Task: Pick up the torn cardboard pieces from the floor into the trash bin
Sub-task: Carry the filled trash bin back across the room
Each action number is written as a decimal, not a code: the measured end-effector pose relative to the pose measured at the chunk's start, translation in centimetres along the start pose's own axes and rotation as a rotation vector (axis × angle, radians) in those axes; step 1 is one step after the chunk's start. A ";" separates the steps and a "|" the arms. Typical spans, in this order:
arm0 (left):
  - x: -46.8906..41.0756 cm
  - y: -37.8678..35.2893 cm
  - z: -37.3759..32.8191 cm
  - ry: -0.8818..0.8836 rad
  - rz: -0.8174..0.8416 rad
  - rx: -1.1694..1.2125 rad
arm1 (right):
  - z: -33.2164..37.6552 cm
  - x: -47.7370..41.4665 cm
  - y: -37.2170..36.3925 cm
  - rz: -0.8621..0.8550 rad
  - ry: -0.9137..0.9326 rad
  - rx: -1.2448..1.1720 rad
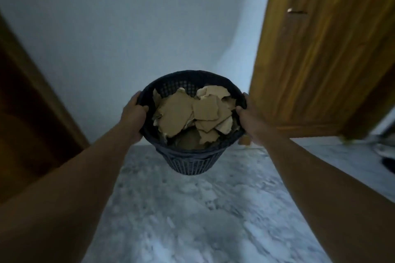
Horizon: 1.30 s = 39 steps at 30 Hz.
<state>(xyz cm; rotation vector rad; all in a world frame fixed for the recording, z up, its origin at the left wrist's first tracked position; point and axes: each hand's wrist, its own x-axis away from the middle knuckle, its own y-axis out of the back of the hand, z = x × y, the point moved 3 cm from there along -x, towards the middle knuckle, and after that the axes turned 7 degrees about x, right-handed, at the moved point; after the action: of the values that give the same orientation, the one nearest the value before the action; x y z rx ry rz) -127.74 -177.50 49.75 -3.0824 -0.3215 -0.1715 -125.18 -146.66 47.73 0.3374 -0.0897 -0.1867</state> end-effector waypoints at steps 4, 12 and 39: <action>2.1 -15.5 -5.1 0.037 0.198 0.012 | 0.0 0.0 16.3 -0.161 -0.116 -0.070; 10.0 -46.5 -8.8 0.135 0.533 0.009 | -3.2 6.5 45.3 -0.521 -0.216 -0.117; 69.7 -124.4 -1.9 0.185 1.766 -0.243 | -25.2 48.9 103.2 -1.860 -0.561 -0.193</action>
<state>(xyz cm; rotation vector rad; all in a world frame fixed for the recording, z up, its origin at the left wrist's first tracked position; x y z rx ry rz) -85.99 -41.76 62.74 -2.2527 2.2826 -0.3584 -57.15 -52.59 61.53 0.0649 -0.2891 -2.1210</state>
